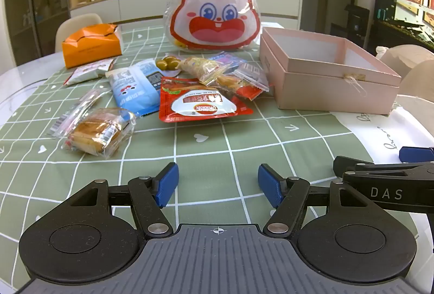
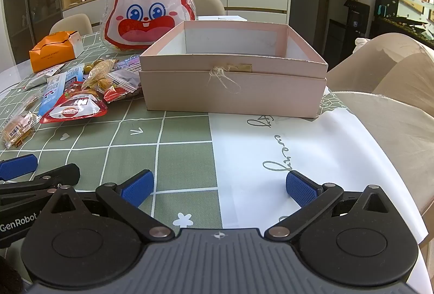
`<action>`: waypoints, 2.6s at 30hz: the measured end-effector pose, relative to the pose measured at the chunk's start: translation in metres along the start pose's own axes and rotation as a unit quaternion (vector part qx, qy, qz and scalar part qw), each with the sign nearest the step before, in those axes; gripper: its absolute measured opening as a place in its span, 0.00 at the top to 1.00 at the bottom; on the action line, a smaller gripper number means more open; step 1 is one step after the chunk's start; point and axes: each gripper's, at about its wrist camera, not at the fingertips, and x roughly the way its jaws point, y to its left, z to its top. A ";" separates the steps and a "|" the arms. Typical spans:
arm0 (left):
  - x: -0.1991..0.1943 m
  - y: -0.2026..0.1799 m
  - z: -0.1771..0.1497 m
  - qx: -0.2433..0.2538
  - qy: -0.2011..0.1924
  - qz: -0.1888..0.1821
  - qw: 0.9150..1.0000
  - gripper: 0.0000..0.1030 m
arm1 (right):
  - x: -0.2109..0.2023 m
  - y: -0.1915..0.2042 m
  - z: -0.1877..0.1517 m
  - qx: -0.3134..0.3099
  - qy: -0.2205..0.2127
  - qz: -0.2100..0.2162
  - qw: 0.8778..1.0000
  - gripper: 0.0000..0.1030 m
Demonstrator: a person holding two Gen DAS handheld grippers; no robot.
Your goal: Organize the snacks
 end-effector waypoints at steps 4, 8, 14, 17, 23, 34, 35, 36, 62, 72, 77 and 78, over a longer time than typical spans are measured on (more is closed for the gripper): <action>0.000 0.000 0.000 0.001 0.001 0.001 1.000 0.31 | 0.000 0.000 0.000 0.000 0.000 0.000 1.000 0.00; 0.000 -0.001 0.000 0.001 0.001 0.001 1.000 0.31 | 0.000 0.000 0.000 0.000 0.000 0.000 1.000 0.00; 0.000 0.000 0.000 0.000 0.001 0.000 1.000 0.30 | 0.000 0.000 0.000 0.000 0.000 0.000 1.000 0.00; 0.000 0.000 0.000 0.000 0.001 0.000 1.000 0.31 | 0.000 0.000 0.000 0.000 0.000 0.000 1.000 0.00; 0.000 0.000 0.000 0.000 0.001 0.000 1.000 0.31 | 0.000 0.000 0.000 0.000 0.000 0.000 1.000 0.00; 0.000 0.000 0.000 0.001 0.001 0.001 1.000 0.30 | 0.000 0.000 0.000 0.000 0.000 0.000 1.000 0.00; 0.000 0.000 0.000 0.001 0.001 0.001 1.000 0.30 | 0.001 0.001 0.000 0.000 0.000 0.000 1.000 0.00; 0.000 0.000 0.000 0.001 0.001 0.001 1.000 0.30 | 0.001 0.001 0.000 0.000 0.000 0.000 1.000 0.00; 0.034 0.110 0.114 -0.069 0.099 -0.189 0.975 0.46 | 0.007 0.000 0.038 -0.022 0.169 0.019 0.985 0.00; 0.158 0.277 0.175 -0.141 0.028 0.011 0.990 0.48 | 0.008 0.010 0.053 0.054 0.152 -0.071 0.984 0.07; 0.207 0.310 0.168 -0.186 0.046 0.010 0.981 0.47 | 0.006 0.015 0.060 0.068 0.147 -0.100 0.982 0.07; 0.206 0.310 0.167 -0.194 0.040 -0.007 0.980 0.47 | 0.007 0.017 0.059 0.071 0.147 -0.099 0.982 0.07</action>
